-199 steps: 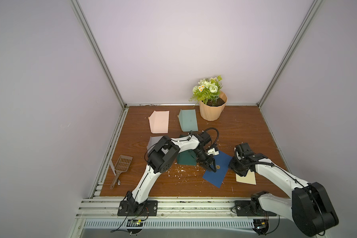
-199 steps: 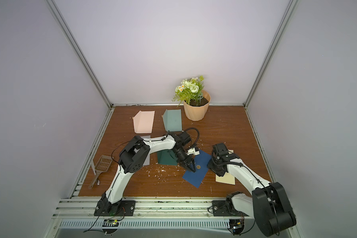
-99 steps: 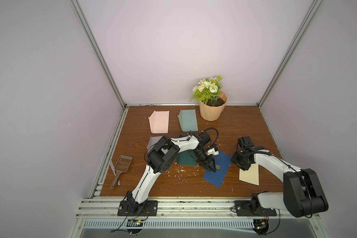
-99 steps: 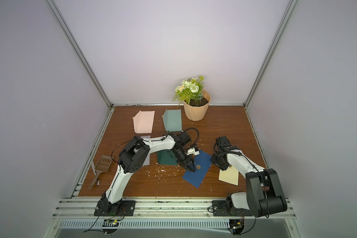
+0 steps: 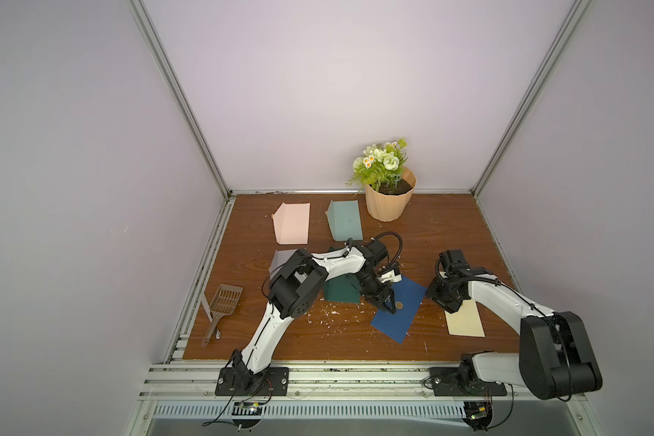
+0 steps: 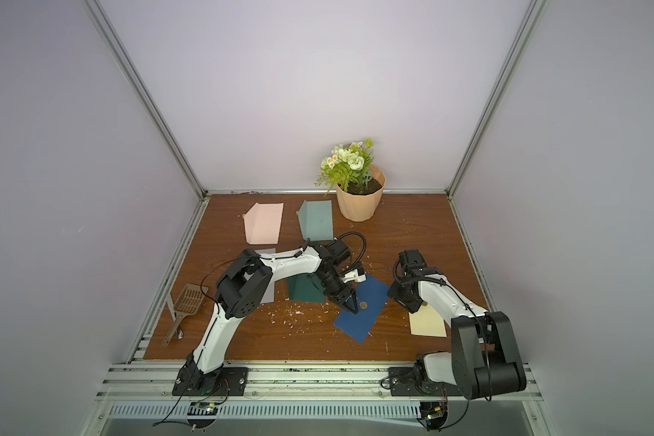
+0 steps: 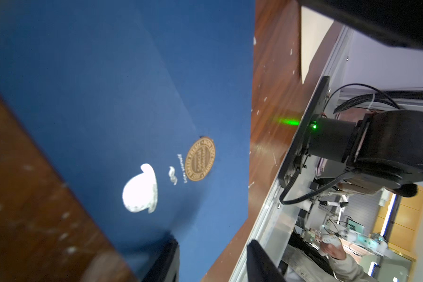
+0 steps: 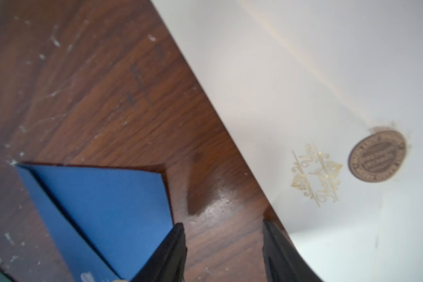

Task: Open the envelope
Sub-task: Adjust the envelope at the center of the board, then pick up the envelope from the center of the board.

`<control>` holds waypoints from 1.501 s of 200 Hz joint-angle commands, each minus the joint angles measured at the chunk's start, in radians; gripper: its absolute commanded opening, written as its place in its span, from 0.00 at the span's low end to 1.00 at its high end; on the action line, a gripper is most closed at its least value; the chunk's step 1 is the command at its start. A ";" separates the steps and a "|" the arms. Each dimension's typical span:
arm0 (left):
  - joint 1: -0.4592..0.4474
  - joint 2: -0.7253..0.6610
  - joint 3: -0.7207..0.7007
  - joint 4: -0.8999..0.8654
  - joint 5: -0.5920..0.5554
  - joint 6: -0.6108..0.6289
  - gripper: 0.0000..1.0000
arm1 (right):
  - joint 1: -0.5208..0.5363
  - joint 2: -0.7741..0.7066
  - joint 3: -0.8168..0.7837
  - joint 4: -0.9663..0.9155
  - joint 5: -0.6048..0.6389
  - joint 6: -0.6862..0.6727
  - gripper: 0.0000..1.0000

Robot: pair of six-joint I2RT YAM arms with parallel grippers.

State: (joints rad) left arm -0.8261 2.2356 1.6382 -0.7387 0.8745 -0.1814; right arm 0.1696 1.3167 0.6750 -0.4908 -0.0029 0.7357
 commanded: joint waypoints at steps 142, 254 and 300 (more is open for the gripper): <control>0.040 0.005 0.020 -0.015 -0.094 0.029 0.46 | -0.024 0.137 -0.004 0.247 -0.157 -0.070 0.56; 0.039 0.080 0.047 -0.015 -0.139 -0.013 0.46 | -0.058 0.129 -0.082 0.228 -0.202 -0.115 0.52; 0.040 0.100 0.043 -0.016 -0.144 -0.023 0.46 | -0.058 0.118 -0.122 0.302 -0.364 -0.116 0.47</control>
State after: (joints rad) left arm -0.7906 2.2677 1.6886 -0.7322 0.7879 -0.2062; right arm 0.1097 1.4158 0.6155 -0.1463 -0.2768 0.6273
